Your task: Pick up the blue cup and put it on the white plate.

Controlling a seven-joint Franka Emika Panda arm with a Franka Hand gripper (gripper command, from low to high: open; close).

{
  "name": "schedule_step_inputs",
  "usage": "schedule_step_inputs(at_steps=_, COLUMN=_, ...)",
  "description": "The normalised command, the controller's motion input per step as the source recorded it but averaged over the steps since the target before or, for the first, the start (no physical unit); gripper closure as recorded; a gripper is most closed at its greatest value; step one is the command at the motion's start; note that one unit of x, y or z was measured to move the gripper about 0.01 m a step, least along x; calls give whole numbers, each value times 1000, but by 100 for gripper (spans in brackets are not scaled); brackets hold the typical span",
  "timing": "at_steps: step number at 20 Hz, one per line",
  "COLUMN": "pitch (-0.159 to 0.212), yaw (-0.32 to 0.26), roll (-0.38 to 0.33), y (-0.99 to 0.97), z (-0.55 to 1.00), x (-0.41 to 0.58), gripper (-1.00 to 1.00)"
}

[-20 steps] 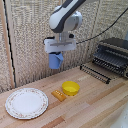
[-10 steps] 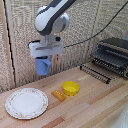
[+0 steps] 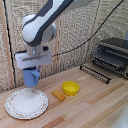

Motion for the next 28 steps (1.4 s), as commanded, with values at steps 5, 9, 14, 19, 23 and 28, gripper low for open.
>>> schedule_step_inputs(at_steps=5, pitch=-34, yaw=63, roll=-72, y=145, z=-374, x=-1, gripper=100)
schedule_step_inputs(at_steps=9, pitch=-3, yaw=60, roll=-82, y=129, z=-355, x=12, gripper=100)
schedule_step_inputs(at_steps=14, pitch=-26, yaw=36, roll=-52, y=88, z=-334, x=76, gripper=100)
schedule_step_inputs(at_steps=19, pitch=-109, yaw=24, roll=-61, y=36, z=-131, x=59, gripper=100)
schedule_step_inputs(at_steps=23, pitch=-101, yaw=26, roll=-57, y=165, z=3, x=76, gripper=-100)
schedule_step_inputs(at_steps=28, pitch=27, yaw=0, roll=-33, y=178, z=263, x=135, gripper=-100)
